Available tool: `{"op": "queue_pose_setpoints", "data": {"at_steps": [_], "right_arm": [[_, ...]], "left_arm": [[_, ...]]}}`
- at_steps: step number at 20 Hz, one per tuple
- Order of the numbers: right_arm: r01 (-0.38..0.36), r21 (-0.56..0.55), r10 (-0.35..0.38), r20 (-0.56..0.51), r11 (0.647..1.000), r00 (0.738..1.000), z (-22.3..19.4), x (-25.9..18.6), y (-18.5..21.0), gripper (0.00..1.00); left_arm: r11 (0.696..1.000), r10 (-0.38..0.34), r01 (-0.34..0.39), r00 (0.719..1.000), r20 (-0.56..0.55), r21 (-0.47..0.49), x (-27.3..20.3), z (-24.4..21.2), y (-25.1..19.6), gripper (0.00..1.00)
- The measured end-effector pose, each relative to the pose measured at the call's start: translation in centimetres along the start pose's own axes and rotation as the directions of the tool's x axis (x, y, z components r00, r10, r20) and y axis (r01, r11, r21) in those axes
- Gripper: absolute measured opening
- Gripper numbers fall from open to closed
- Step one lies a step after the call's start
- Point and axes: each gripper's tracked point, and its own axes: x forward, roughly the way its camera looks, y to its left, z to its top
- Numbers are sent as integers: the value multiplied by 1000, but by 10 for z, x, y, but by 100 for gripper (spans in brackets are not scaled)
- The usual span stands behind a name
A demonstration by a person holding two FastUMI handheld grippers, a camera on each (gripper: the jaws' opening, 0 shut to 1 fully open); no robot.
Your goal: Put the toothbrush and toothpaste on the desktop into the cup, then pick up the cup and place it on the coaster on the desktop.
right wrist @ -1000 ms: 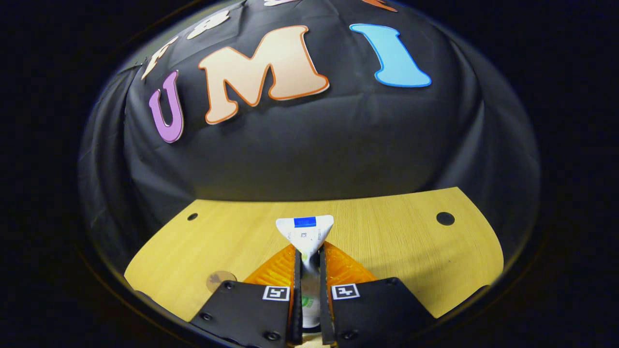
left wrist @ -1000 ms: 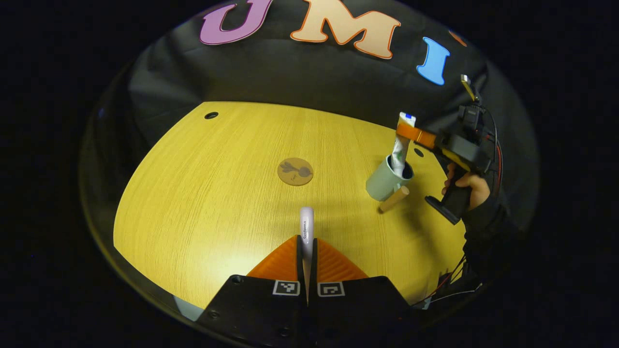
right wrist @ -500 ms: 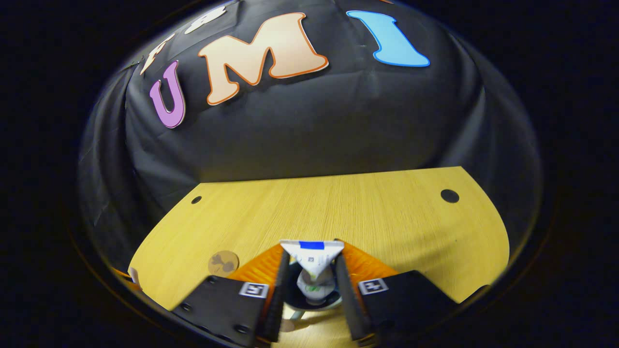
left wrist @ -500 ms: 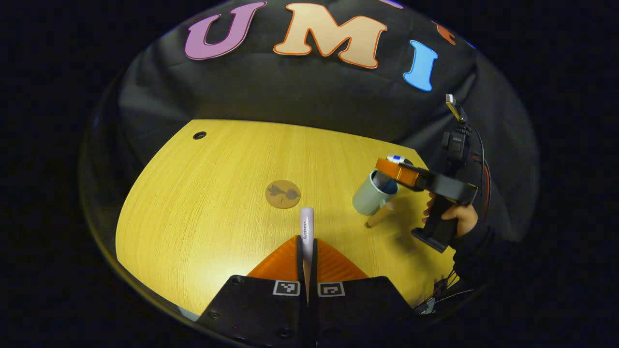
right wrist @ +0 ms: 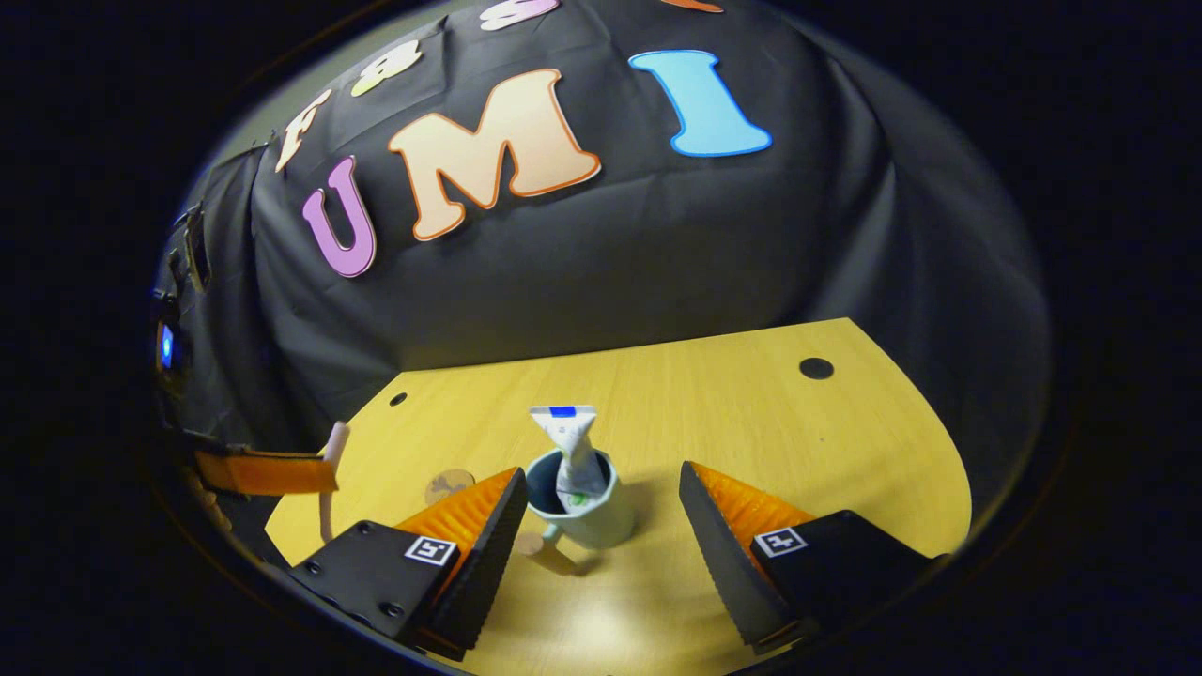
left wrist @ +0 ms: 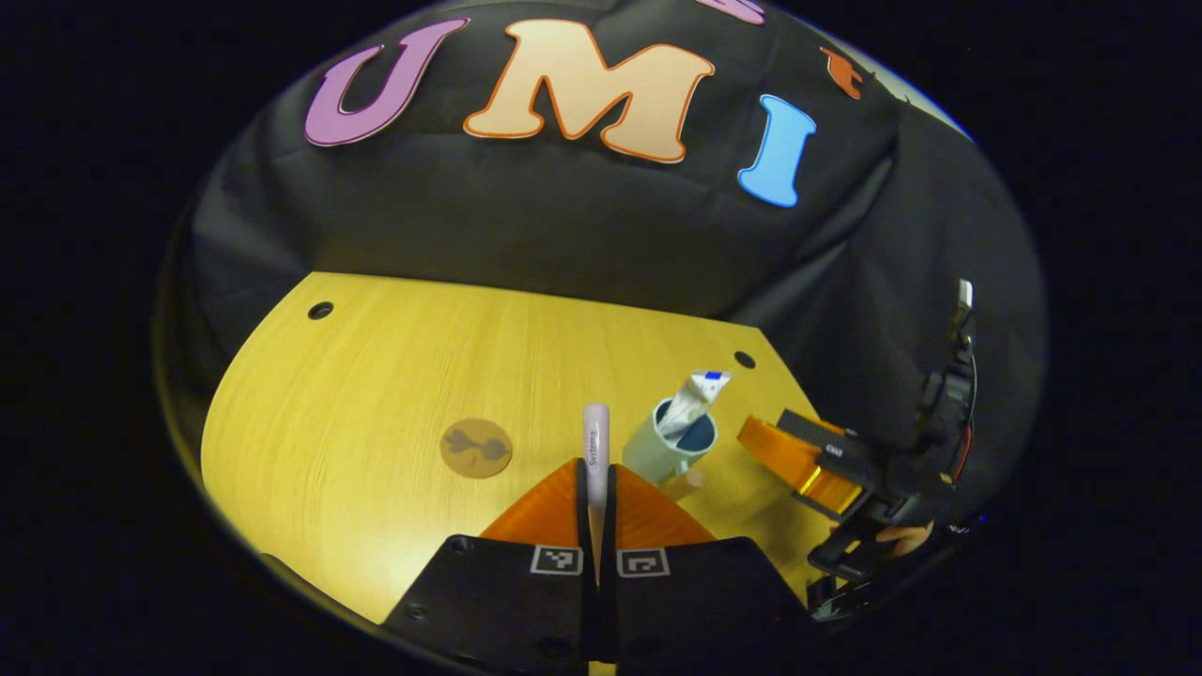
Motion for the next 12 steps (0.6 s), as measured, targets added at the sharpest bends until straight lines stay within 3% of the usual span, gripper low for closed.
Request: {"op": "queue_pose_setpoints", "data": {"at_steps": [7, 12], "right_arm": [[96, 51, -96, 1, 994, 995, -9, -49, -57, 99], [135, 82, -134, -15, 987, 991, -23, -73, -80, 99]], "left_arm": [[997, -80, 81, 984, 158, 1, 48, 59, -42, 0], [994, -51, 76, 955, 293, -73, 86, 89, -56, 0]]}}
